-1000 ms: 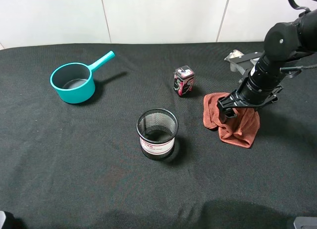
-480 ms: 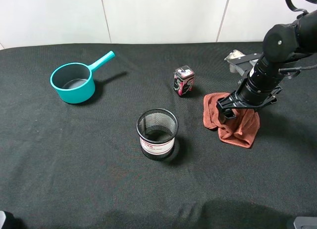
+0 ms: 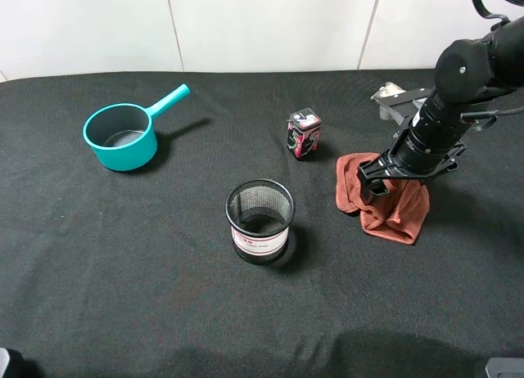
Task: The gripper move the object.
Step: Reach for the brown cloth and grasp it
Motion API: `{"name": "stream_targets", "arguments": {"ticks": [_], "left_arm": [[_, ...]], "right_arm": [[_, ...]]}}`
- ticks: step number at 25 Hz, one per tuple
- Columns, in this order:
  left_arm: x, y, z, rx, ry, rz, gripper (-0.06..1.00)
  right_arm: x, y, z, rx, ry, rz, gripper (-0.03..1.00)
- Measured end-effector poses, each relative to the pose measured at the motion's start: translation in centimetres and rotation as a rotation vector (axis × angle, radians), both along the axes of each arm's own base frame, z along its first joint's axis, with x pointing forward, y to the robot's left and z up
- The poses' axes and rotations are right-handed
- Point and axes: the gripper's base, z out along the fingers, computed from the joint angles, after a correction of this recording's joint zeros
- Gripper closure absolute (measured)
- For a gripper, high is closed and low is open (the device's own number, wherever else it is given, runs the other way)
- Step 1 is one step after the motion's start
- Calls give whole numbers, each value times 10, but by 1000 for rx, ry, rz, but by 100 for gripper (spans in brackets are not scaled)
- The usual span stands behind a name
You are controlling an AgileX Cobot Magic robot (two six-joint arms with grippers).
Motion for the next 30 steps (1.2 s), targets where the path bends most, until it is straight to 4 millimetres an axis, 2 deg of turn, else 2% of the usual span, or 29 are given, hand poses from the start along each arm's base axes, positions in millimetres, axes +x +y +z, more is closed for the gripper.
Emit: {"name": "stream_targets", "arguments": {"ticks": [4,10,15,20,30], "left_arm": [[0,0,0,0,0,0,24],[0,0,0,0,0,0,24],[0,0,0,0,0,0,24],[0,0,0,0,0,0,24],[0,0,0,0,0,0,24]], "right_arm": [[0,0,0,0,3,-1,36],[0,0,0,0,4,-2,59],[0,0,0,0,5,-2,73],[-1,0,0,1,9,-5,95],[-3,0,0,-4,35,-7,95]]}}
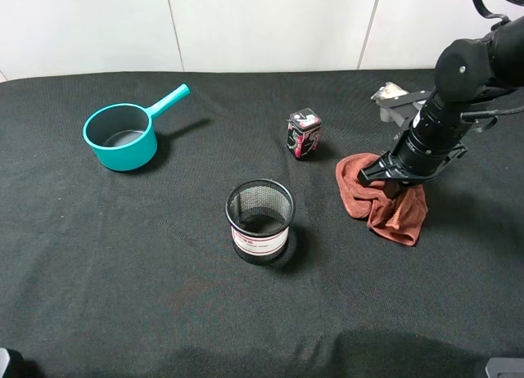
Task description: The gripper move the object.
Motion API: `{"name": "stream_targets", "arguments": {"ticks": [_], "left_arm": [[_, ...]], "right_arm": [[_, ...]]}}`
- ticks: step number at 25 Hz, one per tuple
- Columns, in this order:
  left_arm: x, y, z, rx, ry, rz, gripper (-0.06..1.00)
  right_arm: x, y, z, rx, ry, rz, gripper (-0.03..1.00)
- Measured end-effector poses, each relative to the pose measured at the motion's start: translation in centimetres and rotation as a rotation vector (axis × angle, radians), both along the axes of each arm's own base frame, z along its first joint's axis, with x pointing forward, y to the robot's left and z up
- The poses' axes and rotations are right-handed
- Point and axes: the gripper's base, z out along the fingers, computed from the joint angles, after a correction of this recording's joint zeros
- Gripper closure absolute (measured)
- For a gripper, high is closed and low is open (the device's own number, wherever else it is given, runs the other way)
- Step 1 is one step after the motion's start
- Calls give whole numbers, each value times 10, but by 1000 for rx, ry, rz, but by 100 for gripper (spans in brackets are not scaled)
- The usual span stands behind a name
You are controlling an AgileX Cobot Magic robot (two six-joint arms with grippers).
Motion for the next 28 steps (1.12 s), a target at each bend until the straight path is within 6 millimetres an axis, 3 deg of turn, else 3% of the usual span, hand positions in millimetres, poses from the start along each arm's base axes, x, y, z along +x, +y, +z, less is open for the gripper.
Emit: {"name": "stream_targets", "arguments": {"ticks": [8,23,28], "left_arm": [[0,0,0,0,0,0,24],[0,0,0,0,0,0,24],[0,0,0,0,0,0,24]], "right_arm": [[6,2,24,-5,34,1,95],[14,5,100,4,-13,18,95],[17,5,134,1,-37,25,95]]}}
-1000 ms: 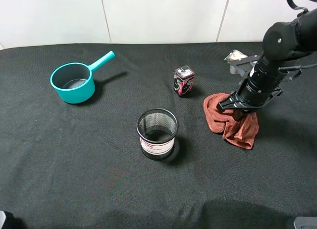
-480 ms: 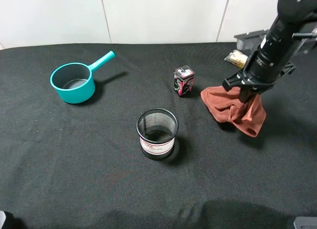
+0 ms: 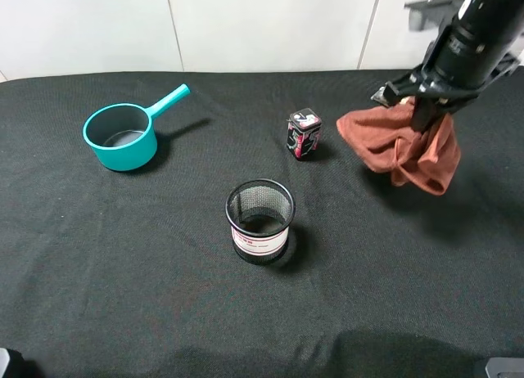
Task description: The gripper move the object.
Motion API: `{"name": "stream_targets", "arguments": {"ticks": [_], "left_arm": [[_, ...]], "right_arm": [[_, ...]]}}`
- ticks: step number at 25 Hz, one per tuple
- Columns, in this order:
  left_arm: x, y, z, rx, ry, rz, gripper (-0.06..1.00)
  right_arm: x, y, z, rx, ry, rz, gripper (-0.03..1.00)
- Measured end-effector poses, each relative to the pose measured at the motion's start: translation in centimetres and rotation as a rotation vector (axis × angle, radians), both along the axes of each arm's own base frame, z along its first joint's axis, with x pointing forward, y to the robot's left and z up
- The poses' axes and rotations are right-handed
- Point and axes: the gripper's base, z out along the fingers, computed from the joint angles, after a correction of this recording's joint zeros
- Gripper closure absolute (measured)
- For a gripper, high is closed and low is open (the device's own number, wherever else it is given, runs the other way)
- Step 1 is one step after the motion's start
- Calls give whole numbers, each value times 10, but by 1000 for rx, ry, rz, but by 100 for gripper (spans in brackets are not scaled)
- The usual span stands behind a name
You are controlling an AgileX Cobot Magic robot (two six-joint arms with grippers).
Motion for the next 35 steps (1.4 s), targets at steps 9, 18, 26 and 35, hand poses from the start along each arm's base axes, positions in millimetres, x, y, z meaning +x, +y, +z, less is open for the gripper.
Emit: {"name": "stream_targets", "arguments": {"ticks": [9,18,26,35], "left_arm": [[0,0,0,0,0,0,24],[0,0,0,0,0,0,24],[0,0,0,0,0,0,24],[0,0,0,0,0,0,24]], "right_arm": [[1,1,45,29,-93,9,95],[-1,3,47,59,-87,3,95],[0,4,47,63,-98,4,95],[20,9,39,67,-153,-12,95]]}}
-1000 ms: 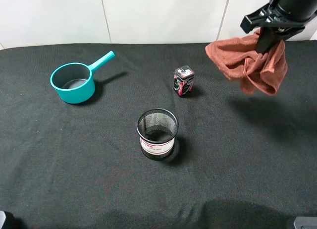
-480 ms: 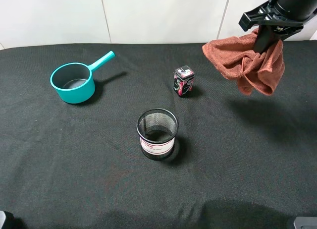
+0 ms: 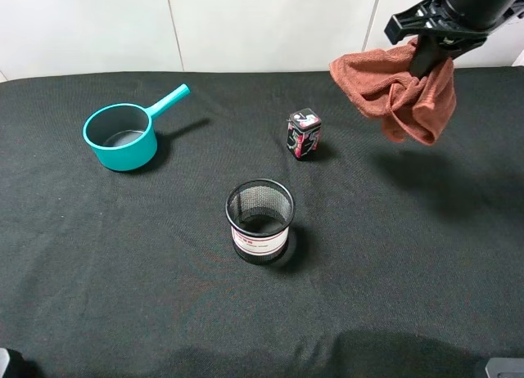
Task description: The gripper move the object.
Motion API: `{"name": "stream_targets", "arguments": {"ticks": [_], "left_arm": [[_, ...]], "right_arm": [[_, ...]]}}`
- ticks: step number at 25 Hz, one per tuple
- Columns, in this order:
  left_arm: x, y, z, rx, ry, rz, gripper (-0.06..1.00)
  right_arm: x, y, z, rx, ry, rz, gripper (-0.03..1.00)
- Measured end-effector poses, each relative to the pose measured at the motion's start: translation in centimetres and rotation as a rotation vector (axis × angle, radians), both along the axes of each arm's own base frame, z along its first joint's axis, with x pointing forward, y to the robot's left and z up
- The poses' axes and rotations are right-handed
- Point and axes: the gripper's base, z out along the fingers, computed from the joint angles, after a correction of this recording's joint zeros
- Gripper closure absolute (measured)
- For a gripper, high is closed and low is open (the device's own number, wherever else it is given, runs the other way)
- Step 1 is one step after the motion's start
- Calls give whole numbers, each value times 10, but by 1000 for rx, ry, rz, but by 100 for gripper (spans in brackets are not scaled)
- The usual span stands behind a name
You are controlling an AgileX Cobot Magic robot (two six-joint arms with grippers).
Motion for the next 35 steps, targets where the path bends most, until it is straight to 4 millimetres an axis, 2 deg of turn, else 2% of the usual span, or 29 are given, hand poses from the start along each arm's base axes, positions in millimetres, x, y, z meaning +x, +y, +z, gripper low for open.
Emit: {"name": "stream_targets", "arguments": {"ticks": [13,22,27,35], "left_arm": [[0,0,0,0,0,0,24],[0,0,0,0,0,0,24],[0,0,0,0,0,0,24],[0,0,0,0,0,0,24]], "right_arm": [[71,23,1,9,-50,5,95],[113,37,-11,5,-66,34,95],[125,42,-13,25,-85,49,95],[131,49,-30,61,-50,81,95]]}}
